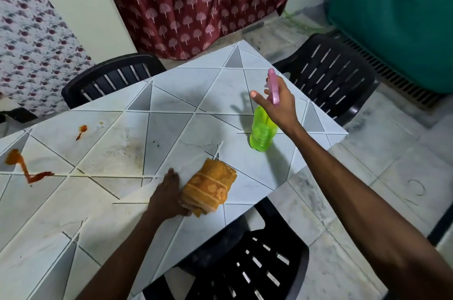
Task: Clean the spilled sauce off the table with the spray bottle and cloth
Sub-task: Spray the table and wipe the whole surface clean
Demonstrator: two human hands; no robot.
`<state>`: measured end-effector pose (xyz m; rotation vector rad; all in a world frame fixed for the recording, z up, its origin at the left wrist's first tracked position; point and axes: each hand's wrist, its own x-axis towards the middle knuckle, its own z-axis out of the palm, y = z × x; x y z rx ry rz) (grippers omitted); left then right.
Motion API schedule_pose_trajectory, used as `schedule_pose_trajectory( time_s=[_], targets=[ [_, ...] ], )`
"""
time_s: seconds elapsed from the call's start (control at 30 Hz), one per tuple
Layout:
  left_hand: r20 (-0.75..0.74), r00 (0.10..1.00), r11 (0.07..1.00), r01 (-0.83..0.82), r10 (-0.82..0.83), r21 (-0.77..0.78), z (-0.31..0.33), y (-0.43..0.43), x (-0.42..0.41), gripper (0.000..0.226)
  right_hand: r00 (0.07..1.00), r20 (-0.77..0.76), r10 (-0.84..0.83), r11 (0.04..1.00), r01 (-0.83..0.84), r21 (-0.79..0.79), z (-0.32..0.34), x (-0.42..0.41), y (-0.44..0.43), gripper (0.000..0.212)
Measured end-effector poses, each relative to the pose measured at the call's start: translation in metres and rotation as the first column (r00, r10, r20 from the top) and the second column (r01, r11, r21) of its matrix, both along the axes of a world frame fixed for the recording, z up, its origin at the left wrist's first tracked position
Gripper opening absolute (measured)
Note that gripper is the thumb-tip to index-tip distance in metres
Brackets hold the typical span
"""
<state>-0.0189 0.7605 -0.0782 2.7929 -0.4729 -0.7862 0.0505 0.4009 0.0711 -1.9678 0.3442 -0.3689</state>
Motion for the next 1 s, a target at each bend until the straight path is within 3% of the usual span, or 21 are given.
schedule_pose_trajectory(
  time_s=[0.17, 0.23, 0.3, 0.4, 0.47, 0.53, 0.6, 0.67, 0.77, 0.87, 1.0],
  targets=[
    [0.026, 1.0, 0.999, 0.005, -0.004, -0.041, -0.003, 0.006, -0.002, 0.142, 0.989, -0.143, 0.042, 0.999, -0.046, -0.023, -0.013, -0.012, -0.014, 0.131],
    [0.044, 0.999, 0.999, 0.013, -0.011, -0.044, -0.004, 0.012, -0.003, 0.145, 0.974, -0.224, 0.015, 0.999, -0.025, -0.041, -0.022, -0.023, -0.016, 0.147],
    [0.075, 0.997, 0.997, 0.016, -0.01, -0.079, -0.006, 0.018, -0.004, 0.149, 0.94, -0.326, -0.103, 0.994, 0.083, -0.075, -0.034, -0.044, -0.006, 0.138],
    [0.159, 0.987, 0.986, 0.053, -0.027, -0.16, -0.013, 0.031, -0.01, 0.135, 0.898, -0.387, -0.21, 0.978, 0.19, -0.089, -0.062, -0.087, 0.034, 0.088],
    [0.176, 0.983, 0.979, 0.085, -0.052, -0.184, -0.021, 0.044, -0.013, 0.113, 0.876, -0.457, -0.155, 0.985, 0.1, -0.143, -0.081, -0.108, 0.076, 0.045],
    [0.172, 0.982, 0.973, 0.11, -0.075, -0.203, -0.025, 0.049, -0.016, 0.097, 0.872, -0.486, -0.066, 0.975, -0.049, -0.219, -0.097, -0.121, 0.112, 0.021],
    [0.175, 0.982, 0.97, 0.112, -0.074, -0.217, -0.018, 0.057, -0.016, 0.089, 0.88, -0.475, 0.001, 0.915, -0.193, -0.355, -0.108, -0.12, 0.144, 0.029],
    [0.215, 0.977, 0.97, 0.053, -0.002, -0.236, -0.01, 0.071, -0.012, 0.082, 0.856, -0.517, -0.023, 0.857, -0.249, -0.45, -0.116, -0.109, 0.166, 0.055],
    [0.223, 0.974, 0.97, 0.009, 0.047, -0.244, -0.004, 0.097, 0.0, 0.074, 0.704, -0.688, -0.176, 0.887, -0.19, -0.421, -0.122, -0.094, 0.18, 0.094],
    [0.236, 0.97, 0.968, -0.004, 0.065, -0.251, 0.003, 0.13, 0.019, 0.068, 0.637, -0.735, -0.233, 0.938, -0.052, -0.343, -0.116, -0.085, 0.192, 0.073],
    [0.234, 0.968, 0.967, -0.036, 0.096, -0.252, 0.0, 0.171, 0.042, 0.065, 0.707, -0.692, -0.147, 0.988, 0.136, -0.071, -0.108, -0.078, 0.212, 0.043]
  ],
)
